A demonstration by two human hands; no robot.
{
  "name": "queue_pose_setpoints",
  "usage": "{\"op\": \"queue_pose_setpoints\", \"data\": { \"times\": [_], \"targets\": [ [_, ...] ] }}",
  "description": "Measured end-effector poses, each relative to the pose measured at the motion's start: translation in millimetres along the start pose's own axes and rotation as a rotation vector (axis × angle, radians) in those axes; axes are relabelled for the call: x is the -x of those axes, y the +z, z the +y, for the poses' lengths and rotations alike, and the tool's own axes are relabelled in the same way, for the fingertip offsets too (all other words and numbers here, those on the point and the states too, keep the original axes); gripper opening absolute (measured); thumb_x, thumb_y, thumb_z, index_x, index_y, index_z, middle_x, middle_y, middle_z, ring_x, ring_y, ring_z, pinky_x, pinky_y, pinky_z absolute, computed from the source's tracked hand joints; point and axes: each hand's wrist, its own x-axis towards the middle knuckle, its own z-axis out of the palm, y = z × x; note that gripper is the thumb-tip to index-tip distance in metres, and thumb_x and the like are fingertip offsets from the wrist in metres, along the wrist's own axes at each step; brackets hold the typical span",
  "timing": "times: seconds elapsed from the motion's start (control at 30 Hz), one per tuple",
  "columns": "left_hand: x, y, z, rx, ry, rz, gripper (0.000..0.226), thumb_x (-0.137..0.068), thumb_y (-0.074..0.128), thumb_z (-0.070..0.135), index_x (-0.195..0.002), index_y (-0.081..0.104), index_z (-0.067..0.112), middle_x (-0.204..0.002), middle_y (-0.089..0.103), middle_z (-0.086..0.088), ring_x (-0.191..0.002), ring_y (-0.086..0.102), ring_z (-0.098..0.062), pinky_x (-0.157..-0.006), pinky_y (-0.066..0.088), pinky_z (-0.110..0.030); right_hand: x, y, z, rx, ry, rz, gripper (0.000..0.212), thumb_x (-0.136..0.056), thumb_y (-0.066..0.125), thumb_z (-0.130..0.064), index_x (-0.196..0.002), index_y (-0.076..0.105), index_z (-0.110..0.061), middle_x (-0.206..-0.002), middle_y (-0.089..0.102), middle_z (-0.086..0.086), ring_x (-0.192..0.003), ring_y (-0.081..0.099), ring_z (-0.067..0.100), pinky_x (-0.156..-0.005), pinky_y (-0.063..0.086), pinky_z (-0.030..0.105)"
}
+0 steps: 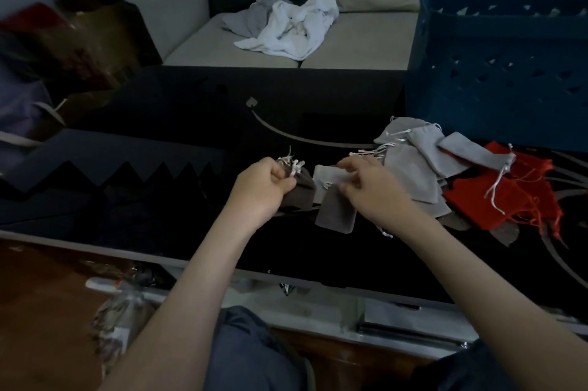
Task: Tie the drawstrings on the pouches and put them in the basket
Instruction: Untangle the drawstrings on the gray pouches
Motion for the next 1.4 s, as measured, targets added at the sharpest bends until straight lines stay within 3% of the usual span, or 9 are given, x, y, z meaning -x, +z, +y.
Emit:
{"op": "queue_pose_setpoints", "data": {
  "times": [0.1,0.33,0.43,0.57,0.67,0.77,1.03,1.23,1.4],
  "targets": [
    [-1,-7,-12,-0.159,-0.051,0.015,0.012,-0.094,0.057,0.025,-0.091,0.053,0.014,-0.088,0.058,-0.001,-0.079,0.056,-0.015,-0.063,0.041,-0.026,-2,5,2,0.159,-0.03,-0.057,0.036,-0.084,0.065,-0.017,-0.119,0.059,-0.012,-0.123,0.049,0.01,-0.12,0.043,0.026,-0.1,0.031,0.026],
    [-6,0,-15,-0.314,-0.133,0.007,0.021,-0.094,0.054,0.023,-0.104,0.046,0.006,-0.086,0.053,-0.004,-0.065,0.047,-0.013,-0.049,0.033,-0.025,-1,12,-8,0.239,0.001,-0.089,0.027,-0.08,0.067,-0.014,-0.106,0.059,-0.012,-0.114,0.055,0.011,-0.113,0.049,0.032,-0.098,0.039,0.039],
    [-2,4,-9,-0.356,-0.099,0.069,0.037,-0.09,0.058,0.019,-0.119,0.04,0.004,-0.116,0.05,-0.015,-0.096,0.053,-0.027,-0.072,0.042,-0.031,2,10,-14,0.235,-0.009,-0.068,0.022,-0.08,0.062,-0.01,-0.1,0.054,-0.015,-0.108,0.059,0.007,-0.108,0.054,0.031,-0.095,0.039,0.037],
    [8,9,6,-0.347,0.219,0.143,0.054,-0.084,0.059,0.017,-0.132,0.035,0.02,-0.133,0.033,-0.007,-0.121,0.033,-0.026,-0.099,0.027,-0.036,9,3,-16,0.148,-0.074,-0.044,0.022,-0.081,0.062,-0.01,-0.1,0.053,-0.018,-0.093,0.063,-0.001,-0.096,0.059,0.024,-0.086,0.039,0.032],
    [9,16,18,-0.267,0.411,0.03,0.038,-0.091,0.054,0.022,-0.128,0.046,0.03,-0.132,0.039,0.004,-0.121,0.032,-0.018,-0.094,0.021,-0.031,13,-7,-14,-0.036,-0.084,-0.035,0.025,-0.081,0.066,-0.007,-0.098,0.055,-0.022,-0.085,0.059,-0.008,-0.082,0.057,0.011,-0.068,0.038,0.017],
    [4,29,22,-0.257,0.446,-0.083,0.031,-0.099,0.043,0.032,-0.129,0.051,0.033,-0.124,0.055,0.007,-0.12,0.039,-0.018,-0.096,0.025,-0.034,16,-21,-9,-0.196,-0.11,-0.03,0.03,-0.079,0.069,-0.006,-0.091,0.056,-0.03,-0.091,0.062,-0.006,-0.086,0.059,0.008,-0.074,0.044,0.017],
    [-1,43,29,-0.098,0.364,-0.197,0.024,-0.097,0.048,0.035,-0.077,0.061,0.034,-0.088,0.064,0.013,-0.101,0.054,-0.017,-0.098,0.037,-0.049,28,-54,12,-0.415,-0.053,0.013,0.024,-0.082,0.068,-0.002,-0.102,0.061,-0.016,-0.088,0.063,-0.005,-0.077,0.057,-0.007,-0.073,0.044,0.01],
    [4,47,43,0.053,0.248,-0.269,0.026,-0.097,0.046,0.029,-0.077,0.061,0.021,-0.081,0.061,-0.005,-0.074,0.053,-0.012,-0.07,0.039,-0.028,34,-61,29,-0.446,0.064,0.033,0.015,-0.09,0.061,-0.01,-0.105,0.062,-0.014,-0.092,0.061,0.009,-0.08,0.055,0.014,-0.066,0.045,0.02],
    [5,52,47,0.15,0.11,-0.226,0.033,-0.095,0.044,0.028,-0.066,0.055,0.017,-0.079,0.058,-0.013,-0.073,0.051,-0.015,-0.073,0.04,-0.032,34,-64,28,-0.359,0.046,0.042,0.014,-0.095,0.053,-0.009,-0.1,0.065,-0.012,-0.081,0.06,-0.004,-0.063,0.051,-0.002,-0.054,0.041,0.01]
  ]
}}
